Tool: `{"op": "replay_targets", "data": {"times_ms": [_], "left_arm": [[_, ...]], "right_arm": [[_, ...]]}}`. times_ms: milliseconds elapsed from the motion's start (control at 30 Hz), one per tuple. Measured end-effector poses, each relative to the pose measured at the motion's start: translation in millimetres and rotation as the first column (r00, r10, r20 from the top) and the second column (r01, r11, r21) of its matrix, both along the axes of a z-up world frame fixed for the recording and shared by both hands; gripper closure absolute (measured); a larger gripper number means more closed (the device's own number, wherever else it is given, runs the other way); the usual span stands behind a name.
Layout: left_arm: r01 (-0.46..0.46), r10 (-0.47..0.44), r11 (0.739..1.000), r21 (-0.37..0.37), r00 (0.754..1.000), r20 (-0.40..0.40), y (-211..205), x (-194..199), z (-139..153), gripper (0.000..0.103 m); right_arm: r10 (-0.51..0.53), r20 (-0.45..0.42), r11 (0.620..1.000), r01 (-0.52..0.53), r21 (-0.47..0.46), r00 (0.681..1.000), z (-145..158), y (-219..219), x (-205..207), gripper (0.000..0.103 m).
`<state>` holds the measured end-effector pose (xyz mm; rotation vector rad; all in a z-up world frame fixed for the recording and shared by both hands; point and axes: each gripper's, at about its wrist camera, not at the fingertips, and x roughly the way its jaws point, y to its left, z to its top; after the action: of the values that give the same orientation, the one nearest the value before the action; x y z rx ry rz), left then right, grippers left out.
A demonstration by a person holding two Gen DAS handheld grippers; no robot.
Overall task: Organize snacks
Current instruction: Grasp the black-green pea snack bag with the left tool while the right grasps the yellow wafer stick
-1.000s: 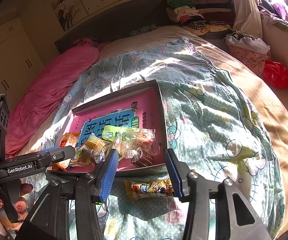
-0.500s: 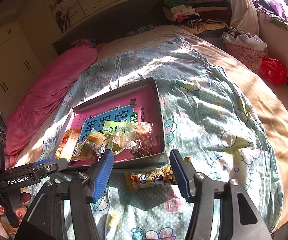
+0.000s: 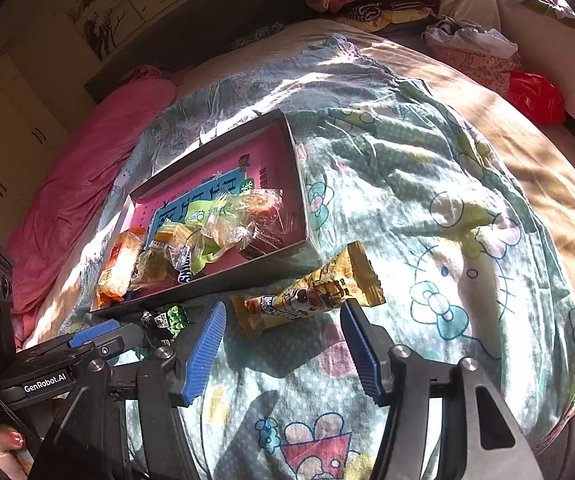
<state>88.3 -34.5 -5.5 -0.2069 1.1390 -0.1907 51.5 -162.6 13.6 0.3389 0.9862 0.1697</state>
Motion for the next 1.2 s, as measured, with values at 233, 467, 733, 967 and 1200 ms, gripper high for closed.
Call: {"op": "replay_targets", "data": {"times_ms": [233,467,733,967,1200], "left_arm": [[0.006,-0.006,1.000,0.007,1.000,-0.027,-2.7,-0.2,-10.3,0.039],[0.005,-0.005,1.000,0.016,0.999,-0.048,-7.2,4.2,-19.7,0.039],[0.014,-0.012,1.000,0.025,0.997,-0.081,-14.9,12.4,-33.7,0.039],[0.017,-0.015,1.000,0.022,0.996,-0.090,-19.5,20.3,-40.8,0.038],[0.018,-0.014,0.999,0.036,0.995,-0.096,-26.2,27.1,-47.2,0.033]], "right_arm": [[-0.033,-0.051,0.998,0.036,0.047,0.998,-20.5,-9.4,3.8,0.044],[-0.018,-0.052,0.996,0.023,0.087,0.998,-33.1,-10.2,18.4,0.044],[0.015,-0.044,0.989,-0.009,0.151,0.999,-43.3,-2.7,34.4,0.044],[0.068,-0.031,0.981,-0.061,0.186,0.997,-49.8,10.7,43.8,0.055],[0.107,-0.026,0.981,-0.102,0.163,0.994,-54.4,21.5,44.1,0.075]]}}
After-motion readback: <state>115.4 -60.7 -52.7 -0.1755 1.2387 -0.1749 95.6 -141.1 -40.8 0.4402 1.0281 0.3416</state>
